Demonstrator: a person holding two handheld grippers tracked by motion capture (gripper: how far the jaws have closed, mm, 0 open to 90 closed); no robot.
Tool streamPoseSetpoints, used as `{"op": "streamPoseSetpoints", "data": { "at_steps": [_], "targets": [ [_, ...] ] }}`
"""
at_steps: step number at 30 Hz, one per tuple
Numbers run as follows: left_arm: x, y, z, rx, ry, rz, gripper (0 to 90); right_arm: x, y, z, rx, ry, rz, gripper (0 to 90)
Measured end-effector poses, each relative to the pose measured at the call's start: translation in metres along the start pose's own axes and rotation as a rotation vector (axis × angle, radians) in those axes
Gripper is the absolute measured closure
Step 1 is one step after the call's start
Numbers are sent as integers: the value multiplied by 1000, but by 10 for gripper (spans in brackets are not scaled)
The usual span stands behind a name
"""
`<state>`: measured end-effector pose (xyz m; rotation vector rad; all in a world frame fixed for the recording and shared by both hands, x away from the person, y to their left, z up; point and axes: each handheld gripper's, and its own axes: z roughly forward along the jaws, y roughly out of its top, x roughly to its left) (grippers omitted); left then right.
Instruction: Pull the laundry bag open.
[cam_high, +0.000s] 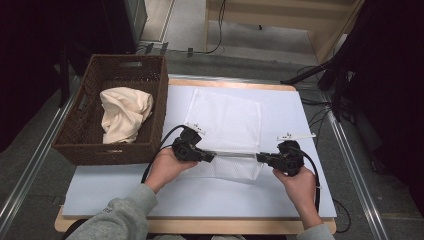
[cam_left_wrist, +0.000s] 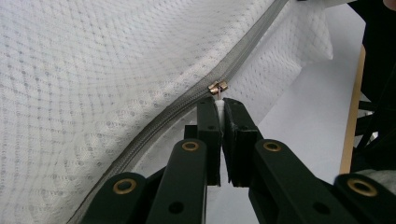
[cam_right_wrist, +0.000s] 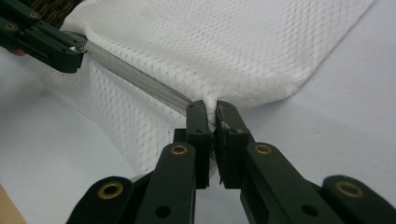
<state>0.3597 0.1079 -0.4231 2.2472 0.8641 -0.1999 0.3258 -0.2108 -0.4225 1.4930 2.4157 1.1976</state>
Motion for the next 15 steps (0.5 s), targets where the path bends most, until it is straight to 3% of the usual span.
{"op": "streamPoseSetpoints", "data": {
  "at_steps": [15],
  "targets": [
    [6, -2, -6, -7, 13, -16, 866, -9, -2, -1, 8, -28, 19, 861]
  ]
}}
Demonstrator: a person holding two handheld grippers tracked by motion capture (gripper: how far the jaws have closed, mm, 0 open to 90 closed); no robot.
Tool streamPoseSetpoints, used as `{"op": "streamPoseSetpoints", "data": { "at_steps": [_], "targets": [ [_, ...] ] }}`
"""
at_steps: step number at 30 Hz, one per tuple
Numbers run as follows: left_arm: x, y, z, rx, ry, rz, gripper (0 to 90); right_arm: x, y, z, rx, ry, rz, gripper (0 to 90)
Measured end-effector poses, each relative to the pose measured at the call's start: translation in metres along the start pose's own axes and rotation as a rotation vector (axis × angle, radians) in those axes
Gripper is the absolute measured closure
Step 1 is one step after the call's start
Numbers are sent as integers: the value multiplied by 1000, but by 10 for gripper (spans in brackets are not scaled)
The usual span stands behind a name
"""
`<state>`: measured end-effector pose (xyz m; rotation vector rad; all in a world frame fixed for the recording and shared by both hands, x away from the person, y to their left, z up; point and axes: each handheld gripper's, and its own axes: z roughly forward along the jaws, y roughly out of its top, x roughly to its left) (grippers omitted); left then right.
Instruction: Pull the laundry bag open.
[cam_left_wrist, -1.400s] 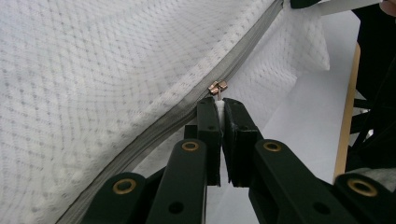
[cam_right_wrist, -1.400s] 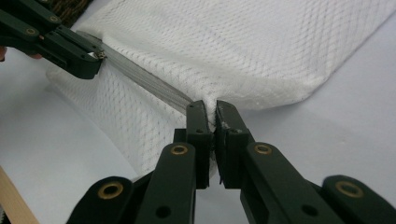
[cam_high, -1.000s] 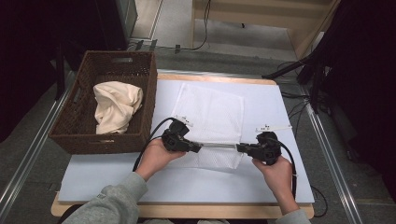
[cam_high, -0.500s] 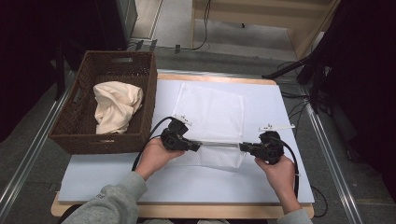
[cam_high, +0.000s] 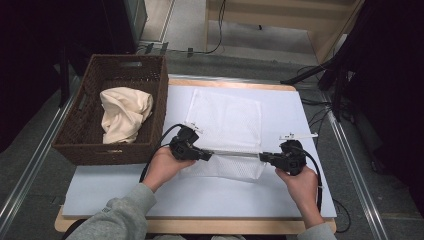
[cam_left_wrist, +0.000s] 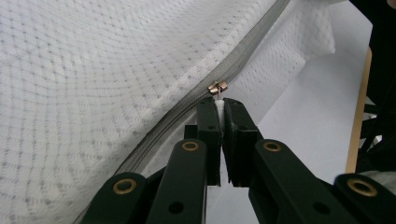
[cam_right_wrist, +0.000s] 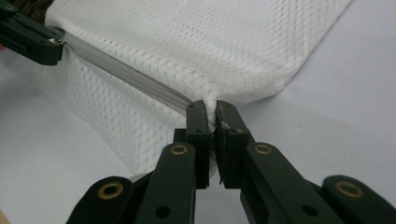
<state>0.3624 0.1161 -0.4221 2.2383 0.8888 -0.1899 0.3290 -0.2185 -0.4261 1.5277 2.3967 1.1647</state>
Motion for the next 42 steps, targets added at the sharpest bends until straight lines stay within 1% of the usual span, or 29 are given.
{"op": "streamPoseSetpoints", "data": {
  "at_steps": [2, 4, 10, 12, 15, 18, 21, 26, 30, 32, 36, 42],
  "targets": [
    [1, -1, -3, -8, -3, -4, 866, -1, 0, 1, 0, 0, -4, 861],
    [2, -1, -5, -10, -1, -5, 866, -2, 0, 0, -2, -2, 6, 861],
    [2, -3, -6, -15, 5, -8, 865, -6, 0, -1, -2, -6, 14, 861],
    [2, -4, -7, -8, 7, -3, 866, -7, 0, -1, -4, -6, 10, 861],
    [1, -5, -7, -12, 3, -7, 866, -7, 0, -1, -6, -3, 5, 860],
    [1, -6, -7, -5, 8, 0, 866, -7, 0, -1, 1, -5, 0, 860],
    [1, -7, -8, -10, 9, -6, 866, -9, 0, -1, 2, -5, -6, 860],
    [-1, -7, -10, -18, -1, -5, 866, -12, 0, -3, 1, -4, 3, 860],
    [0, -9, -12, -14, 6, -1, 866, -15, 0, -3, 4, -6, 5, 860],
    [0, -10, -12, -19, 8, -14, 866, -16, 0, -4, 3, -12, 7, 860],
    [0, -11, -15, -24, 10, -9, 866, -19, 0, -5, -4, -9, 10, 860],
    [0, -14, -17, -27, 17, -14, 866, -22, 0, -8, -3, -7, 14, 859]
  ]
}}
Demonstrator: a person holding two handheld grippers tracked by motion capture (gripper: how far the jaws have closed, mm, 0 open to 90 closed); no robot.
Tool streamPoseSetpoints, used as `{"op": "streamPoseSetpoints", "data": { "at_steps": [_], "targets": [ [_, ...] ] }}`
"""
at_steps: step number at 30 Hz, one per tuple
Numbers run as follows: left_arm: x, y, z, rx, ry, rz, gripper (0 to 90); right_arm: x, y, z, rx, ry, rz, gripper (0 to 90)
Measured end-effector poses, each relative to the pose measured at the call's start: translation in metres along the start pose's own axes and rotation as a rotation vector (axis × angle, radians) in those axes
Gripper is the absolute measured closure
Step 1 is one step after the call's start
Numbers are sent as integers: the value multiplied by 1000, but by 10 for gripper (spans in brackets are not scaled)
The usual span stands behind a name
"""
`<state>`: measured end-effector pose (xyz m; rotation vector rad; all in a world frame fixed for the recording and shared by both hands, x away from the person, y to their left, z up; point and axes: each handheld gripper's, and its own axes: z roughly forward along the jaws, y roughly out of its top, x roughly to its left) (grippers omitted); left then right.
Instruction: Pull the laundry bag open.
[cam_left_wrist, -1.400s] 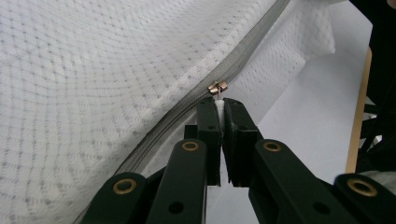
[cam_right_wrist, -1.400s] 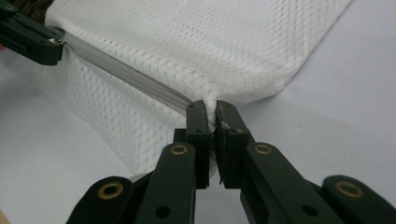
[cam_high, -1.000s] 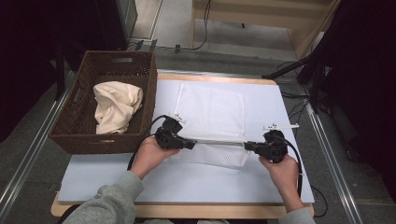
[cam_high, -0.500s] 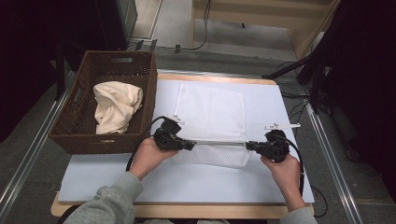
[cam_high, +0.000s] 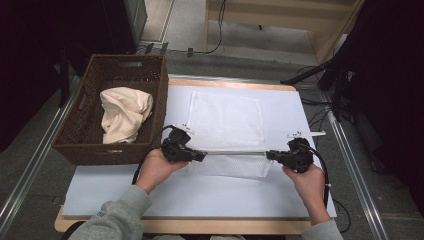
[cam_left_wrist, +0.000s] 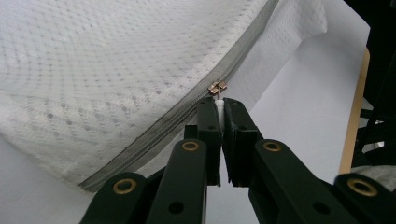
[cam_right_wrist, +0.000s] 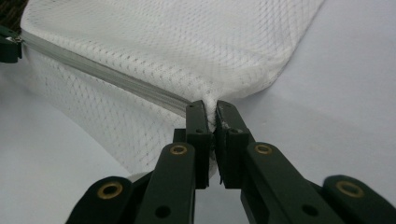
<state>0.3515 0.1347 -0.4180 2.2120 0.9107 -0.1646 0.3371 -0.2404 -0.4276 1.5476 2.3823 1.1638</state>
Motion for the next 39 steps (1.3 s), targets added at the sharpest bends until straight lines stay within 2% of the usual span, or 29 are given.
{"op": "streamPoseSetpoints", "data": {
  "at_steps": [4, 10, 12, 16, 25, 27, 34, 39],
  "targets": [
    [0, -2, -1, -1, 7, -2, 866, -1, 1, 0, 4, 7, -6, 858],
    [-1, -5, -6, -20, 44, 1, 866, 2, 1, 0, 2, 18, -23, 859],
    [1, -7, -7, -24, 50, -10, 867, 2, 1, 0, 6, 11, -28, 859],
    [3, -11, -11, -23, 59, -23, 867, -2, 0, -1, 11, 9, -13, 859],
    [1, -21, -22, -24, 97, -30, 867, -8, -4, 0, 36, 24, -16, 855],
    [0, -24, -26, -21, 111, -25, 867, -8, -4, 1, 42, 29, -19, 855],
    [2, -35, -39, -36, 165, -54, 866, -15, -5, 0, 58, 25, -23, 856],
    [-2, -34, -32, -22, 186, -37, 865, -19, -2, 0, 65, 19, -19, 857]
  ]
}}
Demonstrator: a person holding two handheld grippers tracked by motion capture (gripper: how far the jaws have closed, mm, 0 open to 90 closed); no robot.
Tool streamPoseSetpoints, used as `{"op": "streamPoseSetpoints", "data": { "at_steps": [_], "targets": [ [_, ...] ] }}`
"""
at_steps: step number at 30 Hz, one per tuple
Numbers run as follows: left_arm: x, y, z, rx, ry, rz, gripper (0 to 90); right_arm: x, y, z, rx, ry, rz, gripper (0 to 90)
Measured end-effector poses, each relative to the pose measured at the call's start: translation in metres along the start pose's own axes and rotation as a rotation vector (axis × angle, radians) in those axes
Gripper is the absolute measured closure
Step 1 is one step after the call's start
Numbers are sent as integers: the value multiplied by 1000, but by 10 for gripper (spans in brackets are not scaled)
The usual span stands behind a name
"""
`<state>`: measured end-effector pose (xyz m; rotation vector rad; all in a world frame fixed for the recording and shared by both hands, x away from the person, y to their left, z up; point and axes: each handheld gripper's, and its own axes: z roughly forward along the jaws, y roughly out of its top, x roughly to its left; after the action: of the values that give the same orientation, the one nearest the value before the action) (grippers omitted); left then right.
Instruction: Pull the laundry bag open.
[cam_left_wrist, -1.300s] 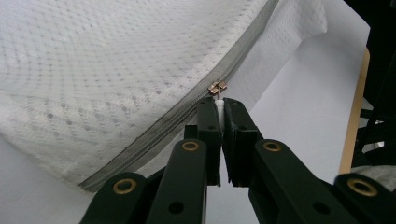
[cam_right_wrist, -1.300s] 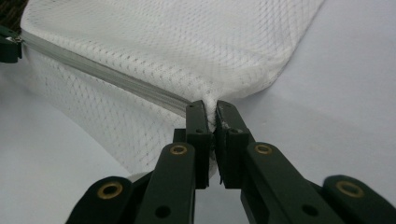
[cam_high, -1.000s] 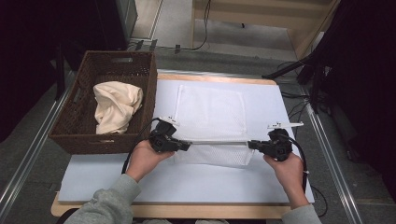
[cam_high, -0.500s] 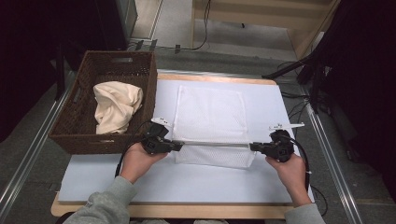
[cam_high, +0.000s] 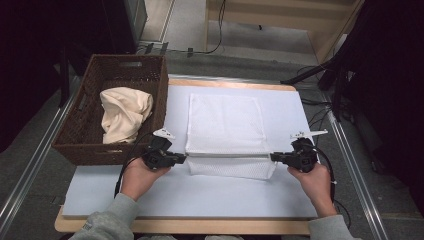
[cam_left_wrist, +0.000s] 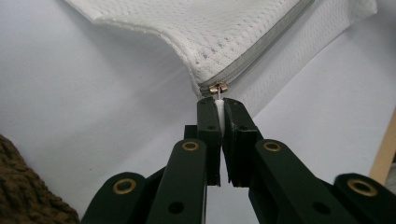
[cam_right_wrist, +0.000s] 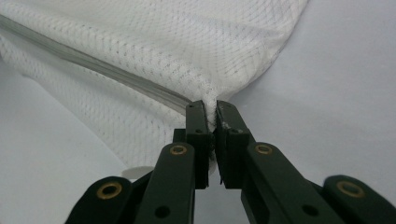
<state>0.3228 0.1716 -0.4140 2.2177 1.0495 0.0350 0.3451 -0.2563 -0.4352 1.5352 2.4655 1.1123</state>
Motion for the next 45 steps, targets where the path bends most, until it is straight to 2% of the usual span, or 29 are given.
{"op": "streamPoseSetpoints", "data": {
  "at_steps": [5, 12, 16, 22, 30, 34, 36, 38, 40, 43, 45],
  "targets": [
    [-3, 1, 12, 17, 14, 10, 862, -2, 0, 6, 17, 5, 17, 857],
    [-9, 2, 29, 40, 2, 26, 859, -1, -2, 15, 43, 6, 13, 857],
    [-8, 4, 37, 37, -9, 12, 859, -1, -4, 19, 51, 6, 24, 856],
    [-3, 7, 48, 21, -50, -31, 858, 1, -5, 27, 56, 14, 30, 853],
    [-2, 12, 61, 26, -83, -33, 853, 16, 0, 41, 57, 30, 21, 849],
    [-1, 13, 65, 31, -95, -28, 818, 18, 0, 44, 52, 36, 15, 838],
    [0, 13, 64, 28, -99, -30, 789, 17, -1, 42, 38, 31, 14, 806],
    [1, 13, 60, 24, -103, -34, 736, 17, -1, 37, 22, 6, 15, 766],
    [2, 13, 58, 19, -109, -38, 682, 18, -1, 32, -3, -8, 7, 697],
    [3, 14, 54, 15, -116, -53, 594, 21, 0, 26, -72, -8, -35, 554],
    [3, 13, 52, 19, -146, -51, 546, 23, 0, 23, -108, -13, -54, 501]
  ]
}}
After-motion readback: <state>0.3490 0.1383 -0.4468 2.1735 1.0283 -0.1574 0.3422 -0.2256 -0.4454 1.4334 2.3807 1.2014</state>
